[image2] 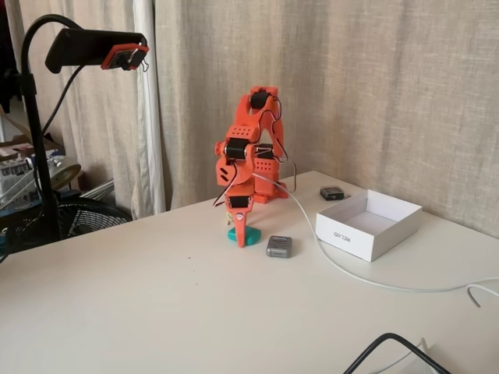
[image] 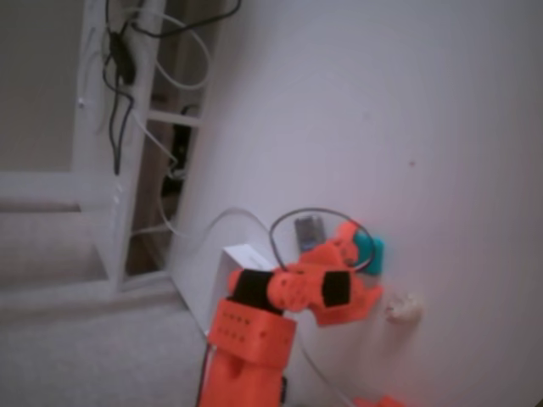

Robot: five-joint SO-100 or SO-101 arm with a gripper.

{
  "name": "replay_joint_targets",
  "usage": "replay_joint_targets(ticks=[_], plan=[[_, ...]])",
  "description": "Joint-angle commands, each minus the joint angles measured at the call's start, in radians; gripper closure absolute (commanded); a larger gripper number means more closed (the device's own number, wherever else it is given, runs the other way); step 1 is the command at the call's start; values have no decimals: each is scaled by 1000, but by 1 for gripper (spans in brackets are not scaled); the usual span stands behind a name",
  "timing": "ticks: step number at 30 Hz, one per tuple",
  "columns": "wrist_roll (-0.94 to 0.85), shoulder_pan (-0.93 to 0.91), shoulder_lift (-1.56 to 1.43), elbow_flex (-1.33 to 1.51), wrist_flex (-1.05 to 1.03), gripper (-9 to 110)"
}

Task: Grasp the green cube and put it in the bin.

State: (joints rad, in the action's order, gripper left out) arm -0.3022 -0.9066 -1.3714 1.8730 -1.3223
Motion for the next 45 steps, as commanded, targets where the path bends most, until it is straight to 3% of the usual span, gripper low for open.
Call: replay_joint_targets(ticks=[1,8,13,15,19,27,30,45], plan=[[-8,9,28,-40,8,61],[-8,3,69,-71,14,62],[-11,2,71,-71,5,83],[-11,3,69,-71,-9,84],[-20,0,67,-71,-20,96],[-20,-12,64,-72,8,99],[-21,-9,57,-95,12,110],[-20,71,-17,-123,239,110]])
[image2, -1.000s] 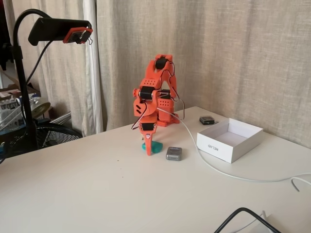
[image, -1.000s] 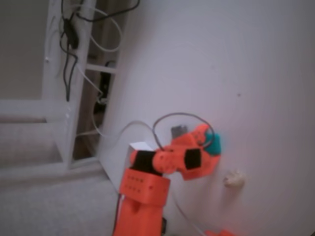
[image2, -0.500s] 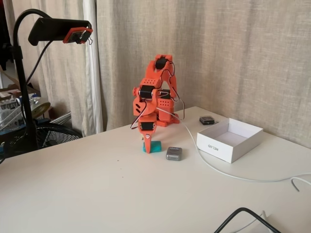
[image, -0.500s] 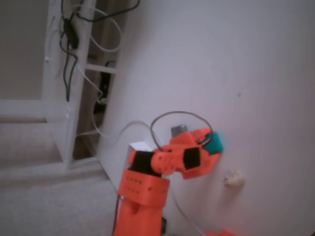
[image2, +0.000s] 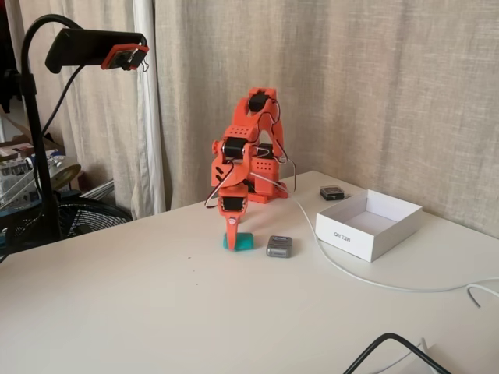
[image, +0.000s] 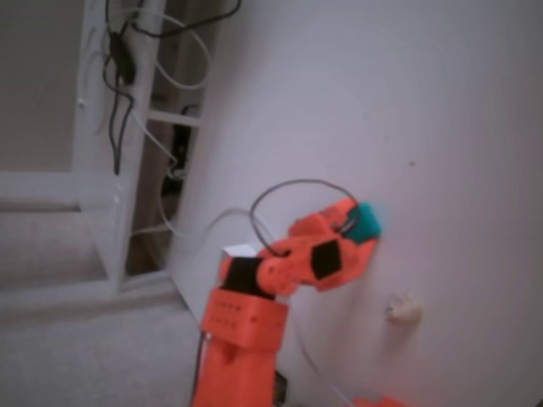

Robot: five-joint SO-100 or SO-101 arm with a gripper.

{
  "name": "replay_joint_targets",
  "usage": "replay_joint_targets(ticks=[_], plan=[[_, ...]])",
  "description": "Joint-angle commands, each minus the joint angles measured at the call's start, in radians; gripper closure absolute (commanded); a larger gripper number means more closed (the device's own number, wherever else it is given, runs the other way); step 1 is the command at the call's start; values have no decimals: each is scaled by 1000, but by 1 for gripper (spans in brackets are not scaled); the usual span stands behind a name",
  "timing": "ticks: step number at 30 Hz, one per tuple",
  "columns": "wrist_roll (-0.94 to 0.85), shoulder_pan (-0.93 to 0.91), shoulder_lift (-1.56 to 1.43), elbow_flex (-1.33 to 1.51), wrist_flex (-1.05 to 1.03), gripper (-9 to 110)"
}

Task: Grasp the green cube and put it in the bin.

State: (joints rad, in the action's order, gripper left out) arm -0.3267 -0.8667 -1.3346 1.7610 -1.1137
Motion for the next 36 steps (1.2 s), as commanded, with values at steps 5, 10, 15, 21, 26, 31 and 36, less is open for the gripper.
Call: replay_joint_targets(ticks=[5,10,15,21,26,31,36], plan=[[11,123,-141,-14,104,110],[18,250,-253,-64,167,110],[15,376,-360,-87,196,110],[23,442,-439,-89,213,110],[29,561,-531,-89,236,110],[12,684,-609,-29,195,110],[-95,808,-690,60,213,110]])
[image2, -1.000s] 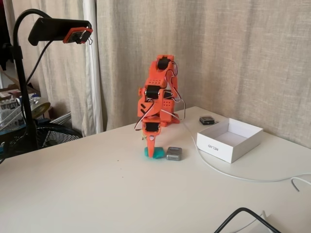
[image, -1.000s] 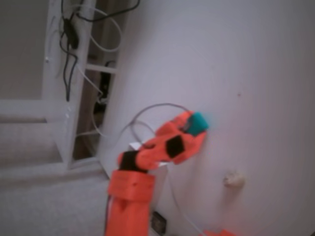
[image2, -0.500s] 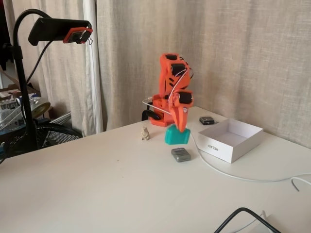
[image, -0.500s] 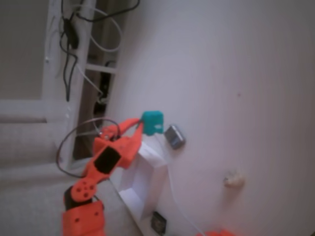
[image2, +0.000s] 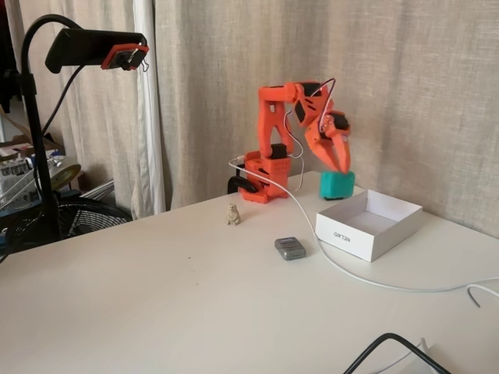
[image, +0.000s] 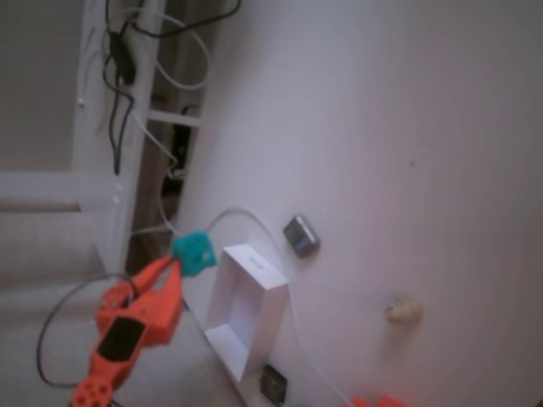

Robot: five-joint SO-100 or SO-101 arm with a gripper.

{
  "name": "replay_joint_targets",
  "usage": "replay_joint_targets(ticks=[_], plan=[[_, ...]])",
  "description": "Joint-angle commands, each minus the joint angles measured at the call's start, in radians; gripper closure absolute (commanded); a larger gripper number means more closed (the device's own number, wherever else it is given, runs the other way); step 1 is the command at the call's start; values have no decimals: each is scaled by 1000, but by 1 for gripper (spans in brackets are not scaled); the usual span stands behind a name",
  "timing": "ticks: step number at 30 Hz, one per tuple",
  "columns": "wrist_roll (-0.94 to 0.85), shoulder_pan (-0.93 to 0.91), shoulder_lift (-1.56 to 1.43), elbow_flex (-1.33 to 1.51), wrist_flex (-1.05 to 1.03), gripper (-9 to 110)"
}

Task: Grasp the green cube and put it in the bin.

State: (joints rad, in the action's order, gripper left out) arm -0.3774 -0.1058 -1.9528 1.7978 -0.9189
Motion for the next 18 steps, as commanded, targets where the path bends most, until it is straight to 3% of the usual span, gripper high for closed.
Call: replay_joint_targets(ticks=[1,11,14,18], plan=[[-60,64,-84,41,37,110],[-86,141,-130,120,52,109],[-114,143,-144,158,55,98],[-115,135,-149,181,0,69]])
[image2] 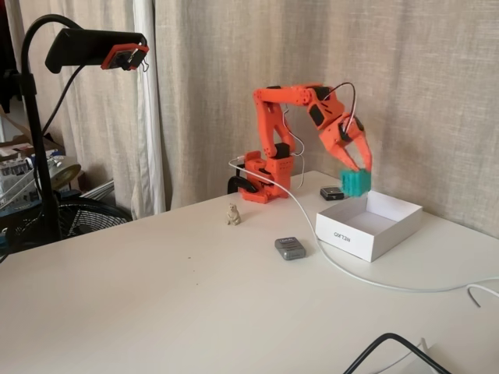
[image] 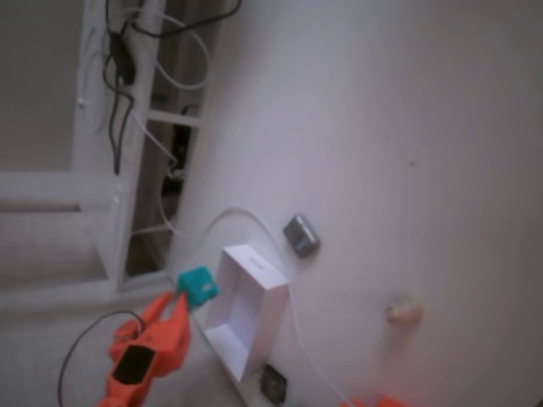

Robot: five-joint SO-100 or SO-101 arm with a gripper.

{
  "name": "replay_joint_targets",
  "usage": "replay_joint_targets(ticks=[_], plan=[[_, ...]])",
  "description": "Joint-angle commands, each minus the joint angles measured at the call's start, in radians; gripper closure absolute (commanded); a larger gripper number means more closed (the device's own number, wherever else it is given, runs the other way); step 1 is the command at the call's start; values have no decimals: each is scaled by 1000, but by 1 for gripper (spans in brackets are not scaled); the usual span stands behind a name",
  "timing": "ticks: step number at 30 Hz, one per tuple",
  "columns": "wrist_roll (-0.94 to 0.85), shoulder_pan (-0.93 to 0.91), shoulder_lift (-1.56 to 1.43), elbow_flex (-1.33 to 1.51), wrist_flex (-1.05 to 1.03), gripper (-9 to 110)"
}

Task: Grasp the green cube and put it in the bin.

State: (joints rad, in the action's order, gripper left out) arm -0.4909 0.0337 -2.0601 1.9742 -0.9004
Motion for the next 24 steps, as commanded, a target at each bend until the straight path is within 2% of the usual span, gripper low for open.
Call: replay_joint_targets(ticks=[1,3,10,13,15,17,19,24], plan=[[-2,-6,-41,8,-28,64],[-2,-8,-44,11,-38,61],[-3,-8,-48,21,-40,61],[-26,0,-54,101,67,61],[-94,2,-44,120,-14,61],[-89,-14,5,172,100,61],[-91,-28,44,141,-14,60],[-86,-6,91,143,12,60]])
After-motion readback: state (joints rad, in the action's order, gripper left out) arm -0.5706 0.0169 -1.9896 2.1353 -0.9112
